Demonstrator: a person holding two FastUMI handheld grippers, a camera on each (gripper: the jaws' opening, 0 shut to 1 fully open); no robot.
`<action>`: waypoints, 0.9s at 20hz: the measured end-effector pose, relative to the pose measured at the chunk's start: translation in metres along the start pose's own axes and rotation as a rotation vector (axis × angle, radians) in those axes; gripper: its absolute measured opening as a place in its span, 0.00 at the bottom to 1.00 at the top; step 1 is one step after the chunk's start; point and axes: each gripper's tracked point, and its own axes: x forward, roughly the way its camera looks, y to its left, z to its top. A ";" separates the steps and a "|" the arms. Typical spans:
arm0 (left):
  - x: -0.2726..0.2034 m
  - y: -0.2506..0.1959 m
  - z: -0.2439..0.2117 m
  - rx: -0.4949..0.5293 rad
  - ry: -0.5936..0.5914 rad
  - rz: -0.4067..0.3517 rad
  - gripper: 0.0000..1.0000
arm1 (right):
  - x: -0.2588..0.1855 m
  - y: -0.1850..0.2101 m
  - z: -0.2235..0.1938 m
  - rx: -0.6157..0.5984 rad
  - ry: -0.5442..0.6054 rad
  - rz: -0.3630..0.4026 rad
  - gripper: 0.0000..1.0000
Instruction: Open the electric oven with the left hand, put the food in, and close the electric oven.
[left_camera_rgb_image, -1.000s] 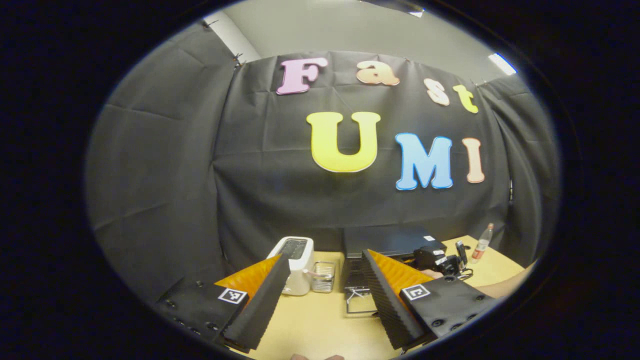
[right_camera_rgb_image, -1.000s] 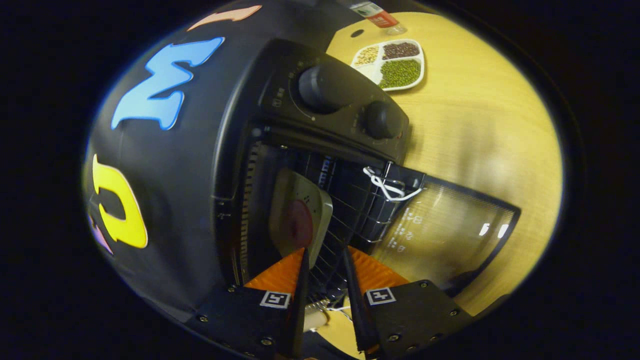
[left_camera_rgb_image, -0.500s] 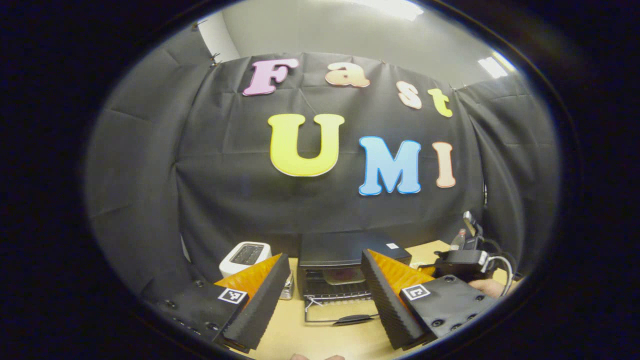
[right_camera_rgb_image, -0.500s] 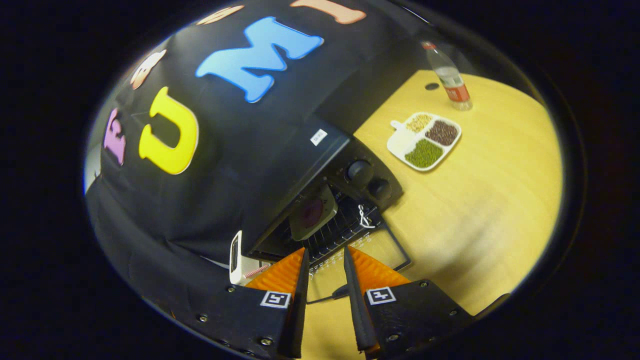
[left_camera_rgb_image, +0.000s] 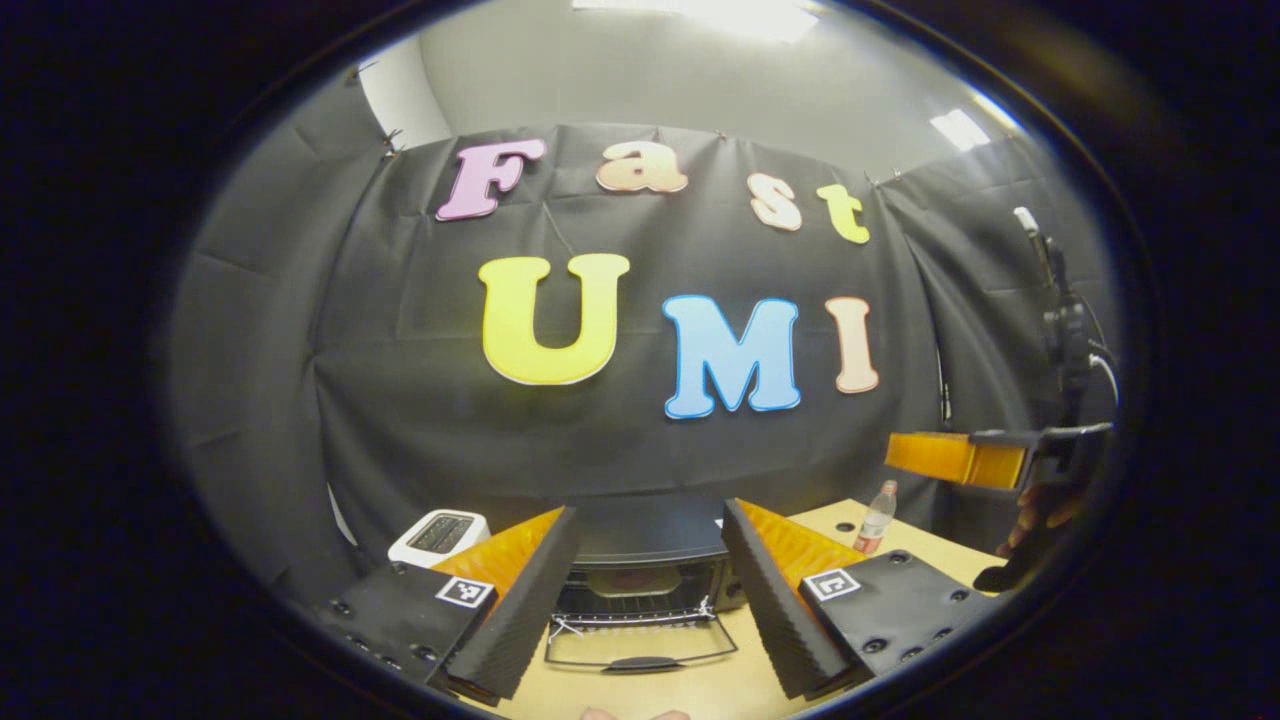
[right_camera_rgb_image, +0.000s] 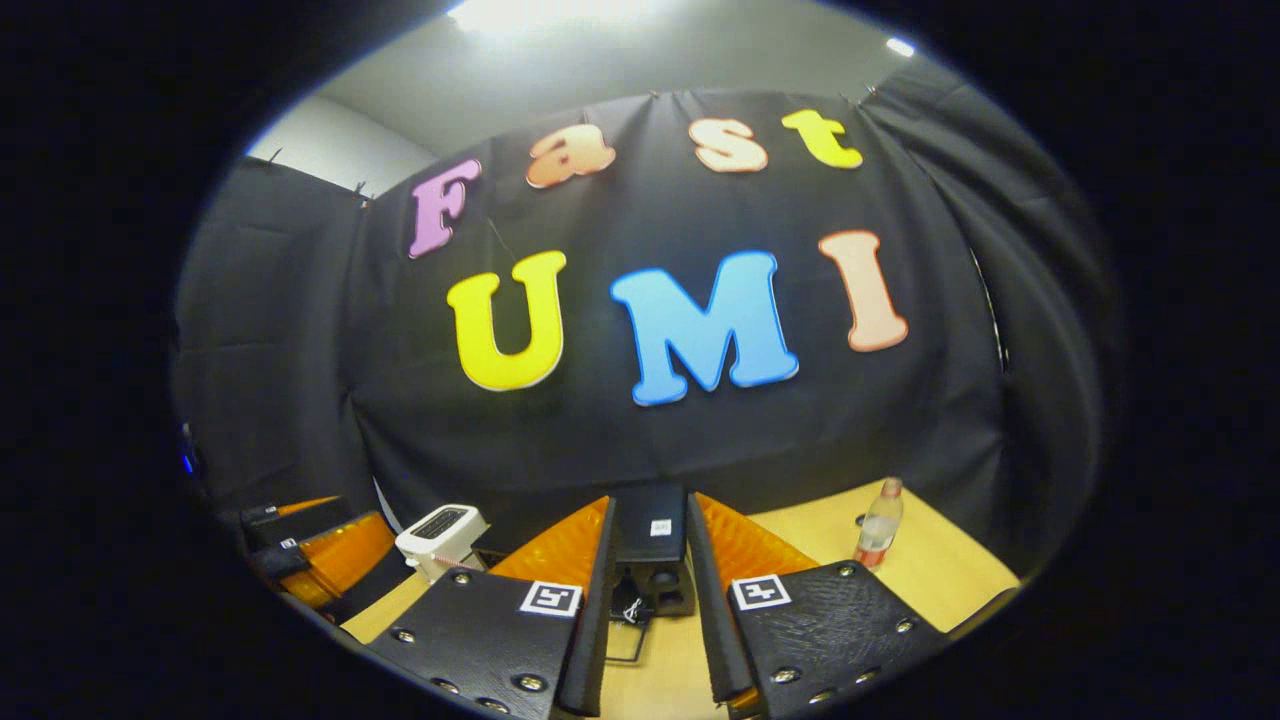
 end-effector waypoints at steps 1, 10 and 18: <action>-0.001 -0.007 0.006 -0.007 -0.008 0.002 1.00 | -0.008 -0.005 0.006 -0.022 -0.027 -0.009 0.41; 0.029 -0.030 -0.106 -0.069 0.365 -0.004 0.94 | -0.009 -0.049 0.007 -0.036 -0.027 -0.003 0.85; 0.036 -0.015 -0.245 -0.051 0.773 0.005 0.95 | -0.007 -0.092 -0.004 -0.026 0.011 -0.053 0.88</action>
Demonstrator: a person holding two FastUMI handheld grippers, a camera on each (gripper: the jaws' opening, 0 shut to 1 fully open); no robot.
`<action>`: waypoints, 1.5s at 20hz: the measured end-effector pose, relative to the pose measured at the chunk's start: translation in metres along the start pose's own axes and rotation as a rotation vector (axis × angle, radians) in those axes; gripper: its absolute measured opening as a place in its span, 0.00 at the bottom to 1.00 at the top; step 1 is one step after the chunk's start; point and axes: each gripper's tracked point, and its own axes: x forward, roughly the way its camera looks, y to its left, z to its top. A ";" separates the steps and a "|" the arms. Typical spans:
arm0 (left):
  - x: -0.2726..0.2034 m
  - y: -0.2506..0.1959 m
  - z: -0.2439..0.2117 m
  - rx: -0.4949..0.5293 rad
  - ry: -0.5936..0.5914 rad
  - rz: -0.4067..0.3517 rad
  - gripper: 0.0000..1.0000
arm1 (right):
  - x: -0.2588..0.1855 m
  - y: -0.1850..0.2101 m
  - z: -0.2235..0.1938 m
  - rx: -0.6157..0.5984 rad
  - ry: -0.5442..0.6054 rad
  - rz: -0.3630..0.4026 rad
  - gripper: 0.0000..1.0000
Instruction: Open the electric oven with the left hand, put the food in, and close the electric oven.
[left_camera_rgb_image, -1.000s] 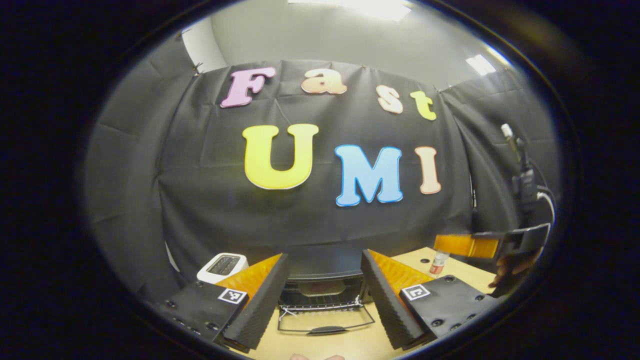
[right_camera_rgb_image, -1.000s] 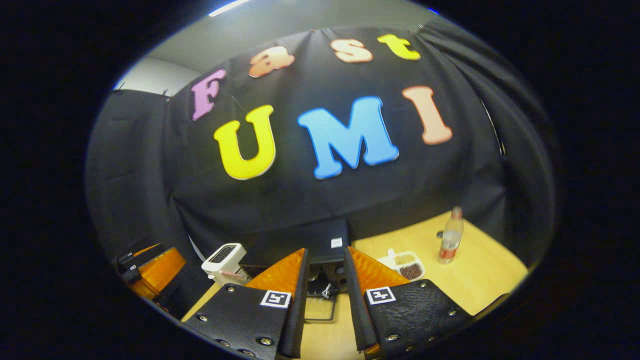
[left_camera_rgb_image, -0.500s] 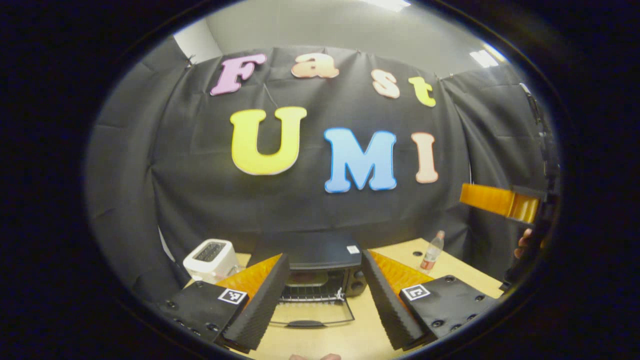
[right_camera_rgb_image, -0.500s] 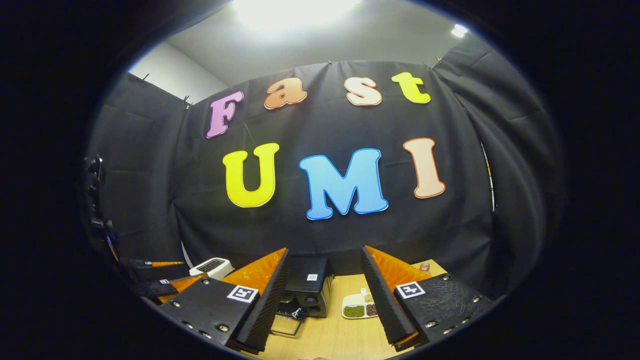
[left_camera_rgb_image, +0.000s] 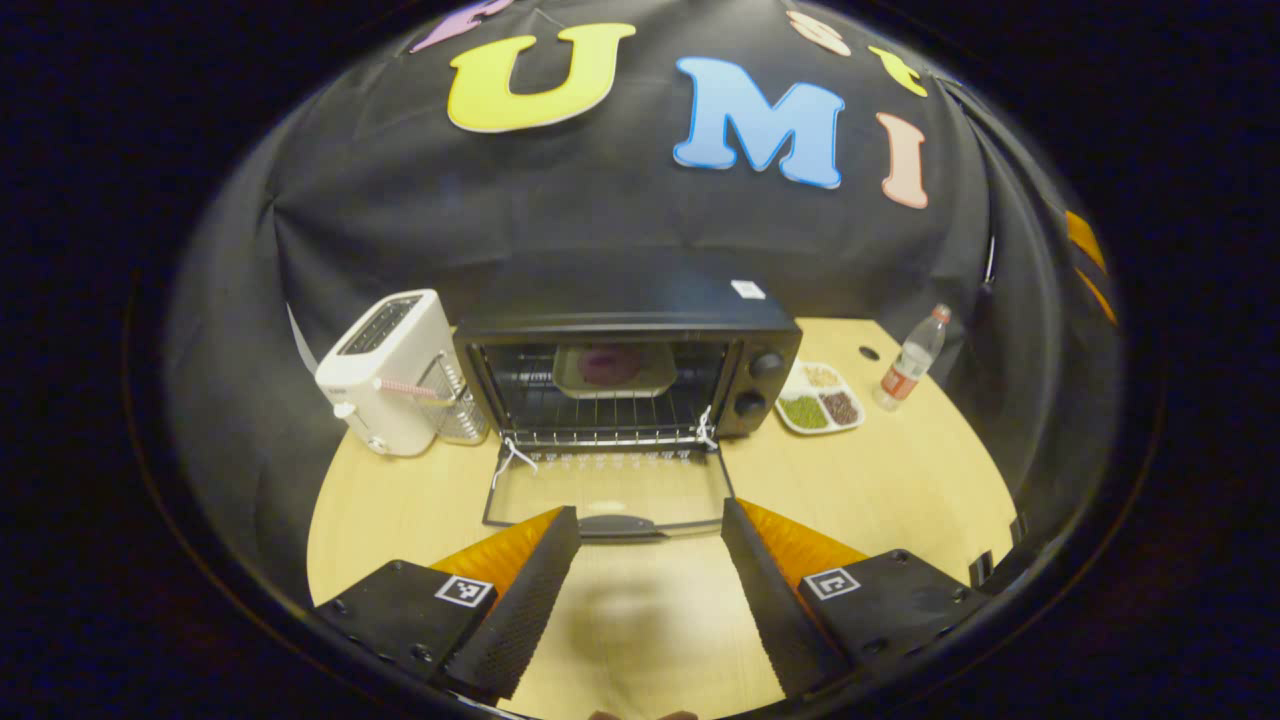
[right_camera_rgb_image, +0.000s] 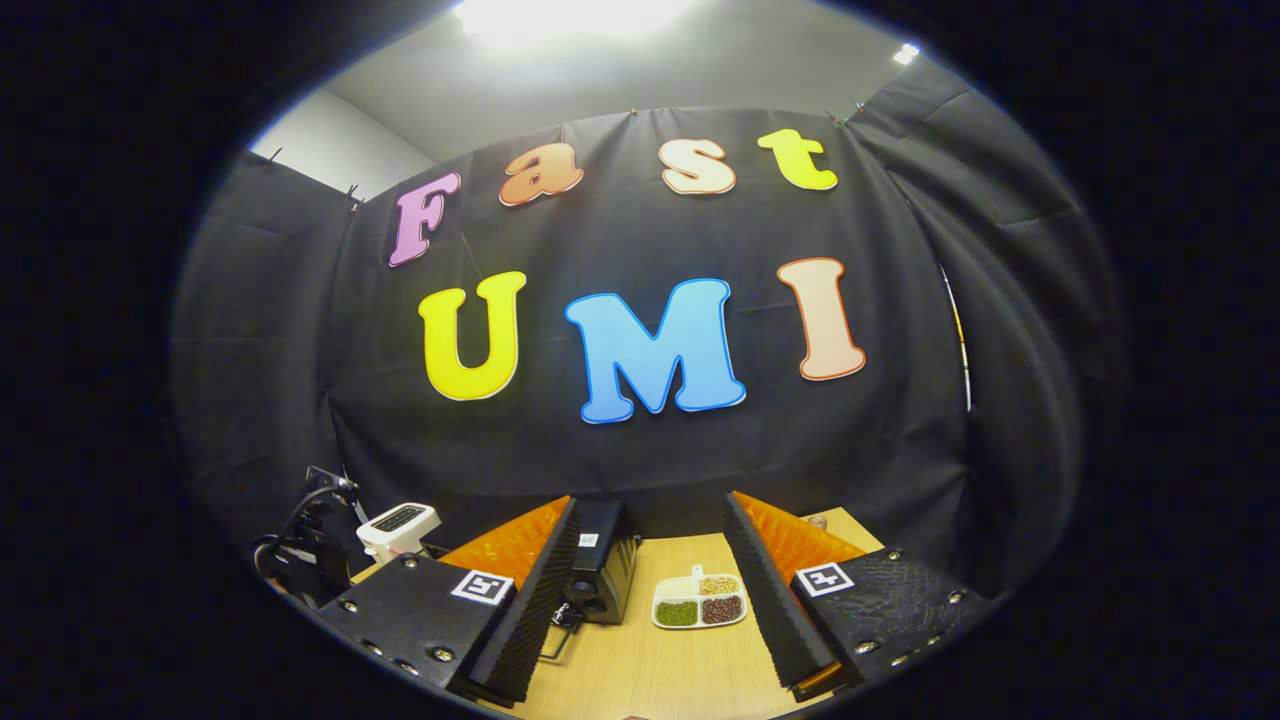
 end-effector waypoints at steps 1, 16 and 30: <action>0.009 0.003 -0.013 0.003 0.056 0.006 0.93 | 0.002 -0.005 -0.001 0.001 0.004 -0.010 0.88; 0.126 0.038 -0.106 0.016 0.478 0.035 0.98 | 0.012 -0.043 -0.032 0.043 0.079 -0.120 0.89; 0.117 0.039 -0.089 0.001 0.409 0.031 0.97 | 0.011 -0.022 -0.027 0.025 0.072 -0.131 0.89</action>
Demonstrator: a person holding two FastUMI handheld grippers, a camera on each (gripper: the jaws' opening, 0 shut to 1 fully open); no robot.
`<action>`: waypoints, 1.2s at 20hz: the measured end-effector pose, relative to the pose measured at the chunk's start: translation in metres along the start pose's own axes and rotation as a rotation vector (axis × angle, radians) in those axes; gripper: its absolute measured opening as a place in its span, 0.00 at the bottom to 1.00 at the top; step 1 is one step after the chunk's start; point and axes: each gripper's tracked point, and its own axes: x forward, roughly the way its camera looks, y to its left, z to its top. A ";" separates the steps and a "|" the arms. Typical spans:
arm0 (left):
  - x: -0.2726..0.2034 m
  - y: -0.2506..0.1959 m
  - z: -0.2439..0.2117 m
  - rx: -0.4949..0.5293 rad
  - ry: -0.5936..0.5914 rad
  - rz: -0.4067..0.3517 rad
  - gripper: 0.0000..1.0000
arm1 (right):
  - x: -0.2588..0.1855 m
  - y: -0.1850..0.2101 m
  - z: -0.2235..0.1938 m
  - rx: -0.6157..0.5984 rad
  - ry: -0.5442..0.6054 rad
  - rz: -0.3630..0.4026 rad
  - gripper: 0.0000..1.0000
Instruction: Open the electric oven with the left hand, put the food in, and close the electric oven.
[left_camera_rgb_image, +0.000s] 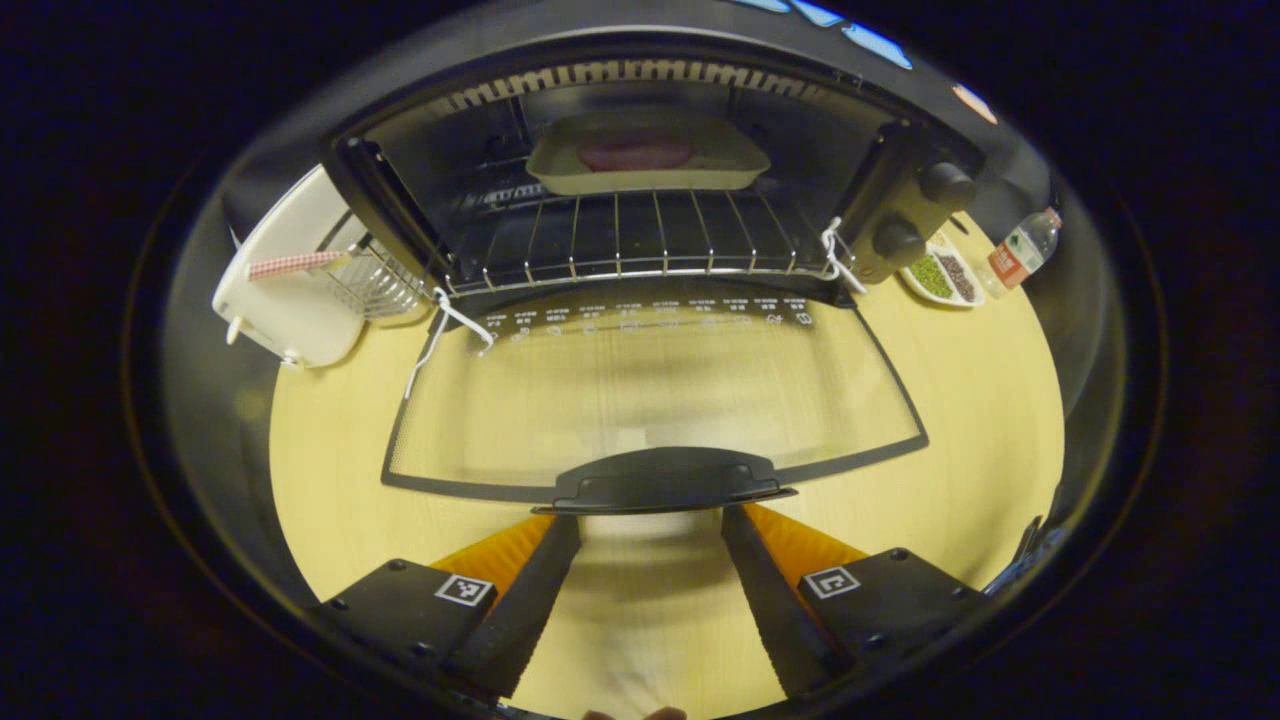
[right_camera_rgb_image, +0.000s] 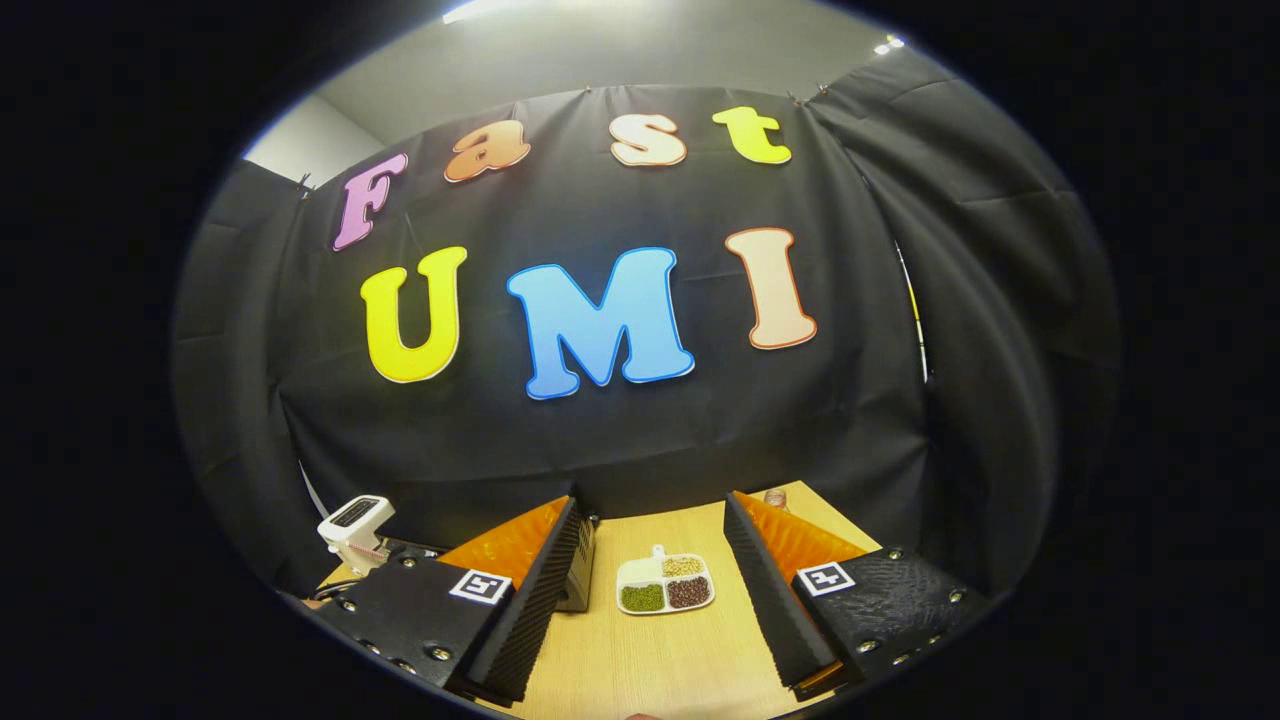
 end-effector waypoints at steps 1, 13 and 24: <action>-0.006 0.000 0.000 -0.006 -0.021 -0.002 0.97 | 0.000 0.003 0.000 0.000 -0.003 0.006 0.89; -0.053 0.001 0.042 0.003 -0.205 0.020 0.95 | -0.011 0.009 0.006 -0.024 -0.023 0.020 0.89; -0.168 0.001 0.117 -0.026 -0.648 0.047 0.92 | -0.002 0.003 0.010 -0.036 -0.021 0.001 0.89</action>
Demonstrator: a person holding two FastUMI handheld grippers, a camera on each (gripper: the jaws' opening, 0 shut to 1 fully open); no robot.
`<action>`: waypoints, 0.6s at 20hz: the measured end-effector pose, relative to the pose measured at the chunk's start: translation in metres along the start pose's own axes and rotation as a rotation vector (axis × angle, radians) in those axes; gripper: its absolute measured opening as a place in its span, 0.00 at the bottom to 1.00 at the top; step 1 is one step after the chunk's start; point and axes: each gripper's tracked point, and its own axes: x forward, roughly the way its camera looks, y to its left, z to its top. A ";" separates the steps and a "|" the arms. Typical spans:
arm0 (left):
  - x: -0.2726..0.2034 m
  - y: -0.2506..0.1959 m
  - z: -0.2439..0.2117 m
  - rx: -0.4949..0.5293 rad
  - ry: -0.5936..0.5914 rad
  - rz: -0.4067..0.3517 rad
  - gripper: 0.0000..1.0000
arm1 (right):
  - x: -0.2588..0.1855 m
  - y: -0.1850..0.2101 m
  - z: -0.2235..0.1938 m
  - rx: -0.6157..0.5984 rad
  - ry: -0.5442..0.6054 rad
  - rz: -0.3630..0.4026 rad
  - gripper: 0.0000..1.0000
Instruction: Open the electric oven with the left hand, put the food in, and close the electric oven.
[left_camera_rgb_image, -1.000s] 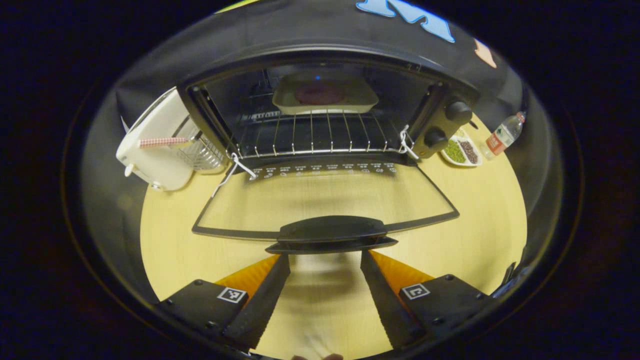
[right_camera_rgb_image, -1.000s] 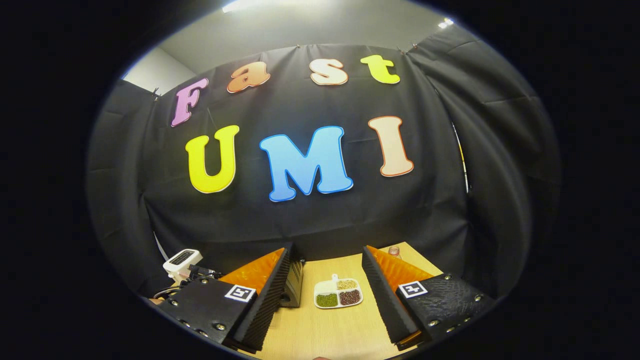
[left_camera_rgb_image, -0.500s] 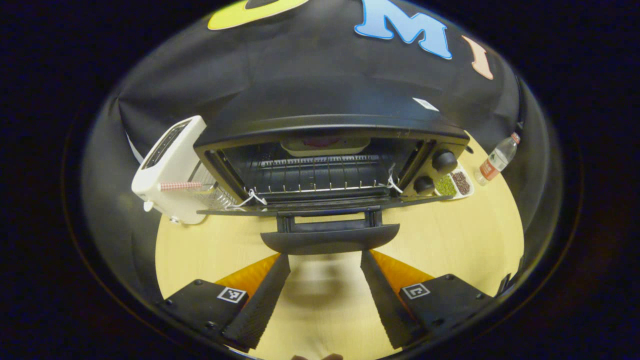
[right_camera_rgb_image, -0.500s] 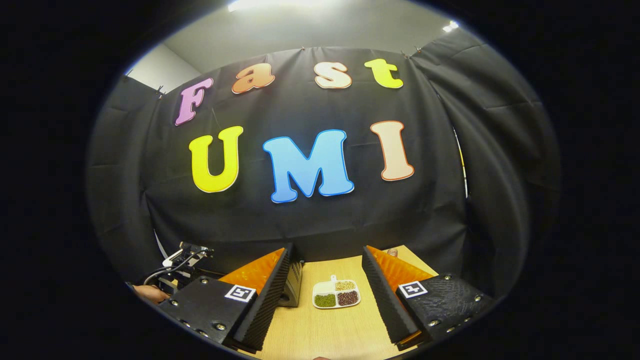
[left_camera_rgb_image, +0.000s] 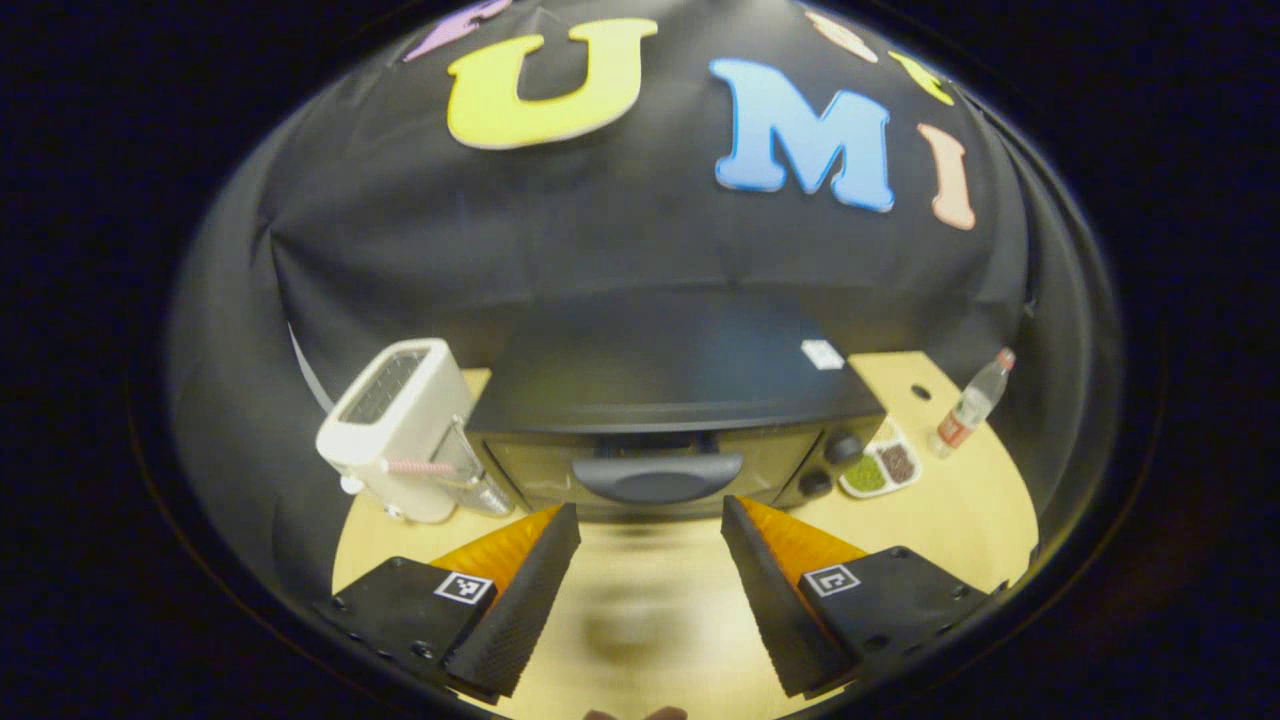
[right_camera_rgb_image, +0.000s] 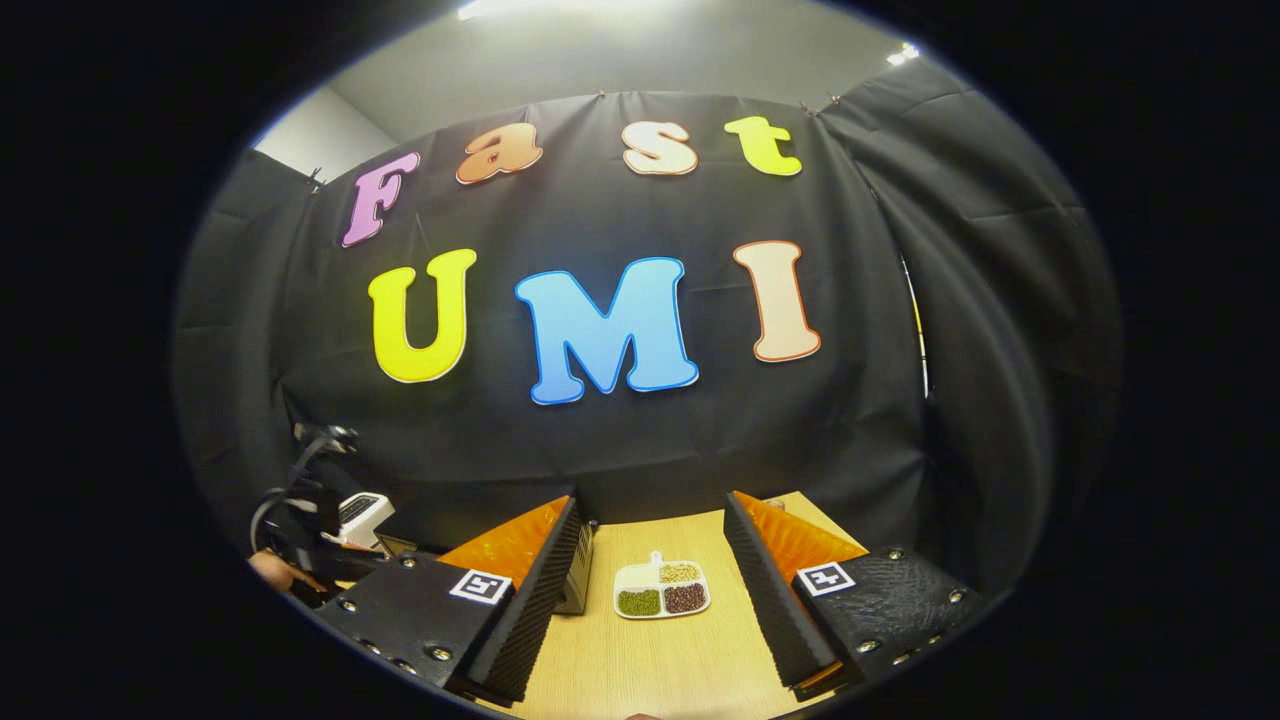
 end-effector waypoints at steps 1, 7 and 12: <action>-0.020 -0.003 0.028 -0.012 -0.101 0.000 0.97 | 0.002 0.002 0.004 -0.004 -0.004 0.003 0.89; -0.170 -0.022 0.143 -0.013 -0.503 0.094 1.00 | -0.001 0.012 0.057 -0.020 -0.075 0.033 0.91; -0.241 -0.061 0.175 -0.008 -0.638 0.050 0.95 | -0.016 0.031 0.091 -0.004 -0.127 0.094 0.91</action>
